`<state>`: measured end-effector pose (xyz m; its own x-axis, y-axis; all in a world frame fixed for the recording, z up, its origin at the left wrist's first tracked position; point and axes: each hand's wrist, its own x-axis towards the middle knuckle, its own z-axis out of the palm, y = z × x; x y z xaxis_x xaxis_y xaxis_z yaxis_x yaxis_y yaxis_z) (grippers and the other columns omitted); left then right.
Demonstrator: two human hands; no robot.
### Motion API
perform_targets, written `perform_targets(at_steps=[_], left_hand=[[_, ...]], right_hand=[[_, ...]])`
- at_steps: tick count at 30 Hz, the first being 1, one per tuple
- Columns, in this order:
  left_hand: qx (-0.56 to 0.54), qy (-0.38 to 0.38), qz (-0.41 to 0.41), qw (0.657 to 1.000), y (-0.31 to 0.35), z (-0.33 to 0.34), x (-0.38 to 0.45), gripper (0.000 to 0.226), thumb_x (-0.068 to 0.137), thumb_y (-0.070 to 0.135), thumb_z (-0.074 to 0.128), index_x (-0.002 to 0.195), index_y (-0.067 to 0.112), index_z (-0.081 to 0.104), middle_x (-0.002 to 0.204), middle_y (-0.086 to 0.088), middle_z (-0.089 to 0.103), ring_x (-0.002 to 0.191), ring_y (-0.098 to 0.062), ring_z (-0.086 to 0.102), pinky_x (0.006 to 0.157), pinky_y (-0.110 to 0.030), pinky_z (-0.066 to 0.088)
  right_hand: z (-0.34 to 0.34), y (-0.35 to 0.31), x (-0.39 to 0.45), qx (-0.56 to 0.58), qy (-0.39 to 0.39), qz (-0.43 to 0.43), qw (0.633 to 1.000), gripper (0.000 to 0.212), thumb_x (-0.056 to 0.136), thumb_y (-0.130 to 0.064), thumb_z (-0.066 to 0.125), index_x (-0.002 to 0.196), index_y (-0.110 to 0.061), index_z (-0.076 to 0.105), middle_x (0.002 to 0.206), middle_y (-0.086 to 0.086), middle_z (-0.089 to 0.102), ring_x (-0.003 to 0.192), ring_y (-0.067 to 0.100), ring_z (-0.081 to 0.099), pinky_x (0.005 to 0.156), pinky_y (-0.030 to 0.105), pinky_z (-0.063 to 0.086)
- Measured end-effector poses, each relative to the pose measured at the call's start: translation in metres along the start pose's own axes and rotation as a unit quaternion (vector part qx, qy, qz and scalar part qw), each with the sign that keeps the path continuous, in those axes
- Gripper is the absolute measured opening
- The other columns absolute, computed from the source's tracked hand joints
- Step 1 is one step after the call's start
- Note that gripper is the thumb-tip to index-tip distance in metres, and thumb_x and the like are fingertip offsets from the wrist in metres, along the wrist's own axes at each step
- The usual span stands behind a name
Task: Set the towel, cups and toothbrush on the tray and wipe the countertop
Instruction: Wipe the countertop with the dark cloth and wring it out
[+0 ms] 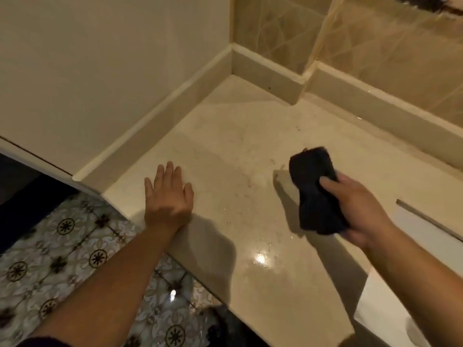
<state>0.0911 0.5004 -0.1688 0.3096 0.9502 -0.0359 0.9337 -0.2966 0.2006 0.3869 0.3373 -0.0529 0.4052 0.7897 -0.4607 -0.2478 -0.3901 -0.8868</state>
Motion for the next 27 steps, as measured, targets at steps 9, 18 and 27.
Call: perform_targets(at_steps=[9, 18, 27], left_hand=[[0.027, 0.020, 0.009, 0.999, 0.001, -0.003, -0.002, 0.057, 0.098, 0.033, 0.026, 0.139, 0.001, 0.048, 0.152, -0.021, 0.041, 0.143, -0.038, 0.033, 0.114, -0.059, 0.023], [0.011, -0.006, 0.008, 1.000, 0.001, -0.005, -0.003, 0.057, 0.098, 0.032, 0.025, 0.148, 0.007, 0.036, 0.160, -0.015, 0.028, 0.149, -0.032, 0.019, 0.118, -0.057, 0.014], [0.030, -0.037, 0.020, 0.999, -0.002, -0.003, -0.001, 0.057, 0.101, 0.032, 0.022, 0.155, 0.012, 0.021, 0.166, -0.008, 0.012, 0.152, -0.027, 0.005, 0.121, -0.055, 0.007]], right_hand=[[-0.010, -0.017, 0.239, -0.648, 0.031, -0.317, 0.692, 0.032, 0.093, -0.014, 0.051, 0.120, 0.003, 0.050, 0.119, 0.025, 0.051, 0.103, 0.044, 0.048, 0.086, 0.048, 0.042], [0.052, 0.024, 0.156, -0.645, -0.077, -0.350, 0.675, 0.045, 0.093, -0.007, 0.052, 0.134, 0.011, 0.046, 0.144, 0.031, 0.041, 0.128, 0.047, 0.041, 0.104, 0.051, 0.035], [0.110, 0.139, -0.089, -0.593, -0.229, -0.360, 0.683, 0.053, 0.082, -0.008, 0.069, 0.134, -0.007, 0.056, 0.145, 0.014, 0.047, 0.135, 0.032, 0.043, 0.108, 0.051, 0.036]])
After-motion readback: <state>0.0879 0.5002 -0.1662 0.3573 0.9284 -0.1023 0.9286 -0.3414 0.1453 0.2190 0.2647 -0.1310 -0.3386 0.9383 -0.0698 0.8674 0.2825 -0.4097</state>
